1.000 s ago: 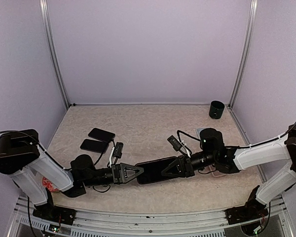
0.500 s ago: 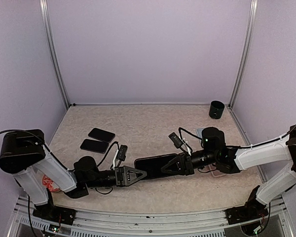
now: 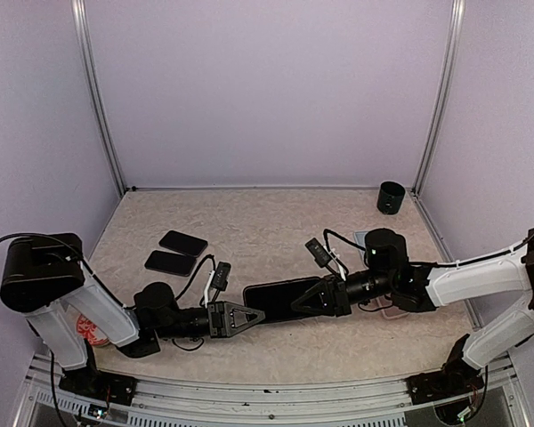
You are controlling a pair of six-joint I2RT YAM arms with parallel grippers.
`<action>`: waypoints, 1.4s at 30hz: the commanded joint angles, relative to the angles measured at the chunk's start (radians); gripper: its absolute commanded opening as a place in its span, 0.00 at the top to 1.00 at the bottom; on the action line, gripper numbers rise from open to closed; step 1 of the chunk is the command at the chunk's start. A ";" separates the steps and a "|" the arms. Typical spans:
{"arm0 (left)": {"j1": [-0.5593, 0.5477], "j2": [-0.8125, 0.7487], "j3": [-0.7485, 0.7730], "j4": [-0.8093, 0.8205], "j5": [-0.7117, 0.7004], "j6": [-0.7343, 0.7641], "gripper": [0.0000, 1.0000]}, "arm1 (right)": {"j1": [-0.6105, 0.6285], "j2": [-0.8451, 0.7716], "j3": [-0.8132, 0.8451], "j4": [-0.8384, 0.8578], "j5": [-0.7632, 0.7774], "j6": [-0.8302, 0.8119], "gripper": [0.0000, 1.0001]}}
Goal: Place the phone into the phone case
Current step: Press the phone case with the phone inside.
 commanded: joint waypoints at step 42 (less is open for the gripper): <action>0.058 -0.340 0.077 -0.487 -0.117 0.251 0.86 | -0.001 0.041 -0.013 0.012 -0.025 0.073 0.99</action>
